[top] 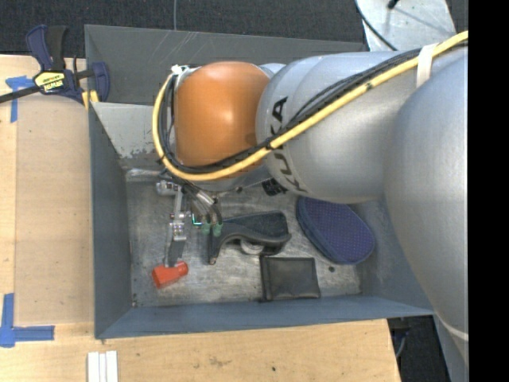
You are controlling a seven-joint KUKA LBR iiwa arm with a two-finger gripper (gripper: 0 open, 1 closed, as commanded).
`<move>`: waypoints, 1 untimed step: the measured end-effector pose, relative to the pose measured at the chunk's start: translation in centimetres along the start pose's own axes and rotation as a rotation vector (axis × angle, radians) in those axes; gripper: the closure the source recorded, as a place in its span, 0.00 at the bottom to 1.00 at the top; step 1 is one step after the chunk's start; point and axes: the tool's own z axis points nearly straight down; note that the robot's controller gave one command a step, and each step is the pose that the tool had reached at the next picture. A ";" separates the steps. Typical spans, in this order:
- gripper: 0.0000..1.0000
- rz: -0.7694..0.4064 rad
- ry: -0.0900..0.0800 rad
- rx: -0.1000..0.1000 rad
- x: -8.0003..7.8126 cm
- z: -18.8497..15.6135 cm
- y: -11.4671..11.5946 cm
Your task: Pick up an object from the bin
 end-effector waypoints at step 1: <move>0.00 -0.272 -0.005 0.000 5.1 8.9 -1.7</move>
Offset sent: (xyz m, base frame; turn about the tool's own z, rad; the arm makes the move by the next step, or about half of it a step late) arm -0.0516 -0.0162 -0.0876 -0.2727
